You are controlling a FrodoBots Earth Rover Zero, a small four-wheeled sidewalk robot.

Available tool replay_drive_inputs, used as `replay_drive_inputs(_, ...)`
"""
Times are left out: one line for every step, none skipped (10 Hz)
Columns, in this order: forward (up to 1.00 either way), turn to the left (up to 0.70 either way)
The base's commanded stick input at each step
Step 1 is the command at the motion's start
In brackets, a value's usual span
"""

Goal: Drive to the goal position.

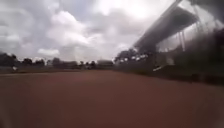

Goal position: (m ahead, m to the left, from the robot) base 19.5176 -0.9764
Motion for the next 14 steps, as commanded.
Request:
replay_drive_inputs(0.70, 0.00)
replay_drive_inputs(0.70, 0.00)
replay_drive_inputs(0.70, 0.00)
replay_drive_inputs(0.70, 0.00)
replay_drive_inputs(0.70, 0.00)
replay_drive_inputs(0.70, 0.00)
replay_drive_inputs(0.70, 0.00)
replay_drive_inputs(0.70, 0.00)
replay_drive_inputs(0.70, 0.00)
replay_drive_inputs(0.70, 0.00)
replay_drive_inputs(0.70, 0.00)
replay_drive_inputs(0.70, 0.00)
replay_drive_inputs(0.70, 0.00)
replay_drive_inputs(0.70, 0.00)
